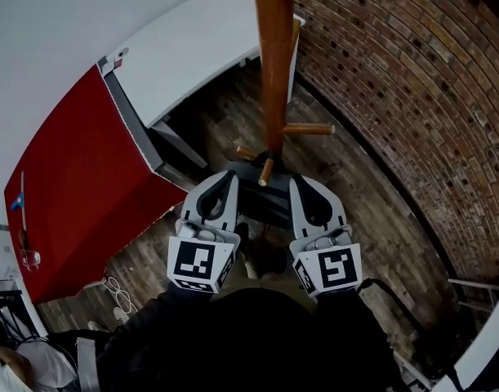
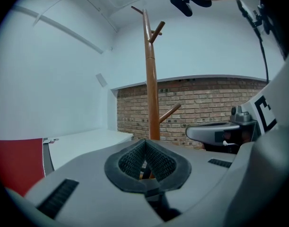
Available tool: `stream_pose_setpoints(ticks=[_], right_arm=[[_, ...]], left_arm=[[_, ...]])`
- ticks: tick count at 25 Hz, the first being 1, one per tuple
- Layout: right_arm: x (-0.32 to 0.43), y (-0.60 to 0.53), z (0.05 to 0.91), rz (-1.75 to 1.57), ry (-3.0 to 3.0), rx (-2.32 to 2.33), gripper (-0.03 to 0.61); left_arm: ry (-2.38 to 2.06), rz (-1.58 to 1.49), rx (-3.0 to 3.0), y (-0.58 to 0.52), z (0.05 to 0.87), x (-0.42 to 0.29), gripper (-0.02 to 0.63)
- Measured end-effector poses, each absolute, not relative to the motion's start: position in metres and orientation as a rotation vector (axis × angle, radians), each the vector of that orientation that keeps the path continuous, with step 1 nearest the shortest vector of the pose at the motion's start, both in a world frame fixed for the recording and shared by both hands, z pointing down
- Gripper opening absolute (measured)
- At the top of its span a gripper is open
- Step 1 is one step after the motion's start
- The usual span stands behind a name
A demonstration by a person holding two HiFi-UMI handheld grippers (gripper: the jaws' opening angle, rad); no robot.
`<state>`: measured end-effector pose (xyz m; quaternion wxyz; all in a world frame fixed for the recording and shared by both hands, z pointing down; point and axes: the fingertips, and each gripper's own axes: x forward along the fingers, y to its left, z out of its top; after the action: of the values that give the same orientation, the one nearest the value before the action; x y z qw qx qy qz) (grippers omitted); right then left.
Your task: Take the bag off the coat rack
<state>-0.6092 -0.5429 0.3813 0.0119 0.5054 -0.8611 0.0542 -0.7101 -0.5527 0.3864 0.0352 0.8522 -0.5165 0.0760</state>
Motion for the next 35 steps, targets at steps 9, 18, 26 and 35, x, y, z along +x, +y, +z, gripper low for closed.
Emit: stream_pose_setpoints(ticks=[9,18,26,35], right_arm=[[-0.625,-0.559,0.425,0.146,-2.575,1.61,0.011],[-0.624,-0.577,0.471,0.113,-2.465,1.605,0.132],[-0.624,-0.598,0.484,0.084,-2.44,1.63,0.13],[-0.63,-0.605,0.494,0.099,-2.394,1.571,0.102]], left_arm=[[-1.403,0.27,2.694,-0.581,0.428,-0.713,0.012],[-1.203,0.304,2.757,-0.598,0.473,-0.689,0.092],[-1.073,0.32,2.817,-0.61,0.495,-0.673,0.109],[-1.015,0.31,2.838,-0.618,0.496,-0.668,0.109]])
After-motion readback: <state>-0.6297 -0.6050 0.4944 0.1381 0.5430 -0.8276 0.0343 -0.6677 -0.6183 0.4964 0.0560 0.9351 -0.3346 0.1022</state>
